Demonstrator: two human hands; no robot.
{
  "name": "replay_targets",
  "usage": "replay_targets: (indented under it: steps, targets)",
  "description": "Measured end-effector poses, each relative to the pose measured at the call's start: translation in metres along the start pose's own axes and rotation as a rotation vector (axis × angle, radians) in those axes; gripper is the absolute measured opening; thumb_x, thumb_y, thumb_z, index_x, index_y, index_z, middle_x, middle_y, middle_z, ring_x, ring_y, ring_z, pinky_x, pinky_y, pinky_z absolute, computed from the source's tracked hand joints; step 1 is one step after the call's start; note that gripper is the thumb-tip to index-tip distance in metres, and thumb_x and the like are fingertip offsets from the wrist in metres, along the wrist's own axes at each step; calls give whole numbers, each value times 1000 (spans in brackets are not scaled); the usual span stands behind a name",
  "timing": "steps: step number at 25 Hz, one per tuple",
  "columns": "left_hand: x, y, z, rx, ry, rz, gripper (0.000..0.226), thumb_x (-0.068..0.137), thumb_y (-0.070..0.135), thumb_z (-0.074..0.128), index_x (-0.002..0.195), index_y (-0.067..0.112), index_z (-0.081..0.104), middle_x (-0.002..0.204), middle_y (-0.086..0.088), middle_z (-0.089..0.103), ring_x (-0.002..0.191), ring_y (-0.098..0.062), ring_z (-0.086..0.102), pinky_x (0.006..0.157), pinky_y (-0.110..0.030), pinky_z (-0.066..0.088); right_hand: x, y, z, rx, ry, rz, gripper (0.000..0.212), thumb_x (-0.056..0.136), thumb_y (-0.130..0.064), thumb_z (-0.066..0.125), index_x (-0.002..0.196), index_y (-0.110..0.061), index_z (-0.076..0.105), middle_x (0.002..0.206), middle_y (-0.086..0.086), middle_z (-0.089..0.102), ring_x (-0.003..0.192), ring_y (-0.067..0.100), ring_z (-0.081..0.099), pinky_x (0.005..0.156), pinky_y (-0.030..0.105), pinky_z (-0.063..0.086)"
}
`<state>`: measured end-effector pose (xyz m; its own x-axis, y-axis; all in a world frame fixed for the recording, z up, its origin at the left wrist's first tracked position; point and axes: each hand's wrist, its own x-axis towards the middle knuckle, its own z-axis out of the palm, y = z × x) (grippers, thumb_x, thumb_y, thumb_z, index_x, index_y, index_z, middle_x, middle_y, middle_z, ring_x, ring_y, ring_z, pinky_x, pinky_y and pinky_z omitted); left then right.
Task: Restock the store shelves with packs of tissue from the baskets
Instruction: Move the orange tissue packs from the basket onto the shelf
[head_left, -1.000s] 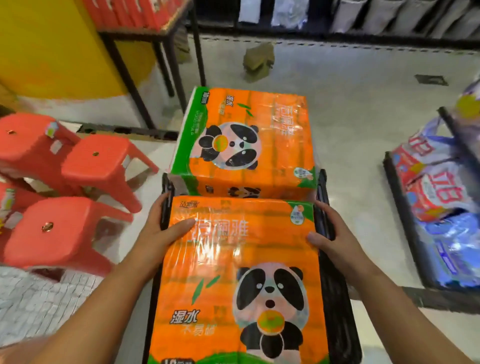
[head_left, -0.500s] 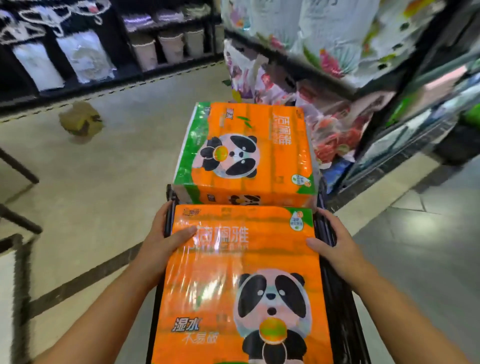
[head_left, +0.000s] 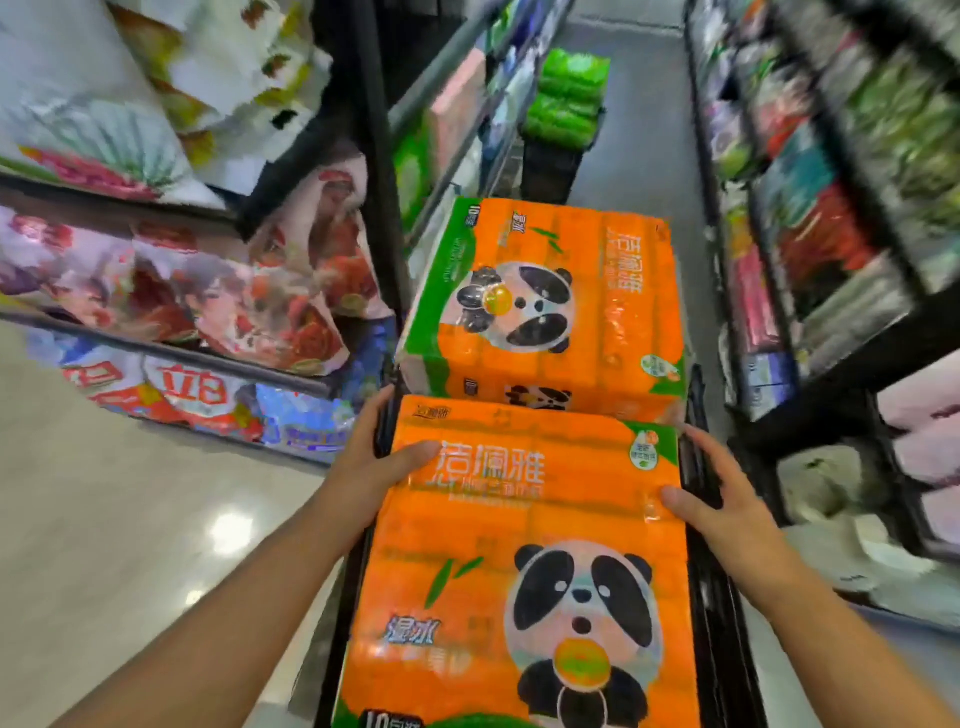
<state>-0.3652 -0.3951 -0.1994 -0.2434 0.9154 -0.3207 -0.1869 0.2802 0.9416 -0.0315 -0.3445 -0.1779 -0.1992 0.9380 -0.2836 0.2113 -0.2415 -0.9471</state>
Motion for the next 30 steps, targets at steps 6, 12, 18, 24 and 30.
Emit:
replay_targets:
  steps: [6,12,18,24,30]
  targets:
    - [195,47,116,100,-243,-31,121,37,54,91,143,35,34,117,5,67,102,-20,68,82,-45,56,129,-13,-100,38,226,49,86,36,-74,83,114,-65,48,133,0,55,112,25,62,88,54,54]
    - [381,103,221,94,-247,-2,71,71,21,80,127,37,38,102,12,63,77,-4,70,57,-23,55,321,-65,-191,-1,264,32,66,63,-54,79,119,-54,44,118,-21,53,118,23,56,97,53,48]
    - [608,183,300,93,-289,11,85,68,25,84,135,36,33,110,7,62,84,-10,70,65,-30,57,542,-124,-250,3,313,-41,93,52,-57,86,130,-39,40,120,-22,50,120,16,52,89,37,46]
    - [828,264,370,199,-368,2,107,47,48,85,140,40,33,122,1,61,100,-22,68,81,-46,57,751,-183,-309,14,345,-31,83,54,-57,86,121,-44,40,110,-31,47,108,1,54,77,18,42]
    - [1023,320,471,190,-379,13,92,50,44,83,132,39,41,117,1,65,95,-19,70,78,-44,57,956,-221,-391,55,410,13,82,60,-49,82,130,-38,41,140,0,48,111,13,55,83,29,47]
